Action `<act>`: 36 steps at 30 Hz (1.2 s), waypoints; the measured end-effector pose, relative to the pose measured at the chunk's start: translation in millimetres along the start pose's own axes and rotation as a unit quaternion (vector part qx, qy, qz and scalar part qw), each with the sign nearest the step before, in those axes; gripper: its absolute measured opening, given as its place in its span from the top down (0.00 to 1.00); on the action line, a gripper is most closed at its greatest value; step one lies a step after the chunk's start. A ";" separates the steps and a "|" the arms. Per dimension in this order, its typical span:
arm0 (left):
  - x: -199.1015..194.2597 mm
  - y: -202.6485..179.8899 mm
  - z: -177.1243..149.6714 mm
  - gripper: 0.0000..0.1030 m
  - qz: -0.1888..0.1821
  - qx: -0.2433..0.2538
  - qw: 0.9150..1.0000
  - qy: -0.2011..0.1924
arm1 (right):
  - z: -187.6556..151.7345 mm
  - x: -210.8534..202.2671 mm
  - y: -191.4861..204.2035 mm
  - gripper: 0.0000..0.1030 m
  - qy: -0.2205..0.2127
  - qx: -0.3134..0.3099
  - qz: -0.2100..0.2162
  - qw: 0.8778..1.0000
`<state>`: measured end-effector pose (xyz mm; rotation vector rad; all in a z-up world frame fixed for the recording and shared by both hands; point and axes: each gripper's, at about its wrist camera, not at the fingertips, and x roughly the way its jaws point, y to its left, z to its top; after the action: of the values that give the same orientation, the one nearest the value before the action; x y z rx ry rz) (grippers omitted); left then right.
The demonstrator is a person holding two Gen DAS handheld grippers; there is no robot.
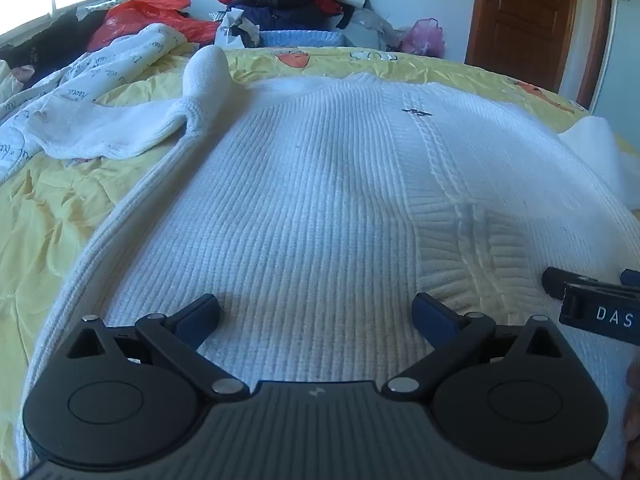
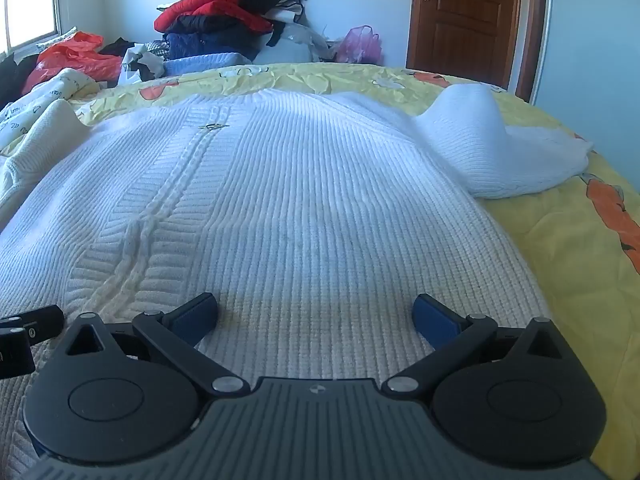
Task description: Fold small clothes
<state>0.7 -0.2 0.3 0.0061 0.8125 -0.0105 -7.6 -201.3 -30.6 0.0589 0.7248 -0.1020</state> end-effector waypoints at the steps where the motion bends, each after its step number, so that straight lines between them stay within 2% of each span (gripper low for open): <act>1: 0.3 0.4 0.2 0.00 -0.002 0.001 1.000 -0.001 | -0.3 -0.2 -0.1 0.00 -0.002 0.001 0.001 1.000; 6: -10.1 -6.2 -12.5 0.00 0.005 0.009 0.999 -0.046 | -0.6 -0.4 -0.3 0.00 -0.001 0.001 0.000 1.000; 36: -5.1 1.0 -14.5 0.00 -0.001 0.003 0.999 -0.048 | -3.6 -2.4 -1.6 0.00 -0.007 0.000 0.000 1.000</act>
<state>-13.3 1.0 -6.0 0.0112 0.7170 -0.0147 -12.0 -202.4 -31.8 0.0590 0.7101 -0.1019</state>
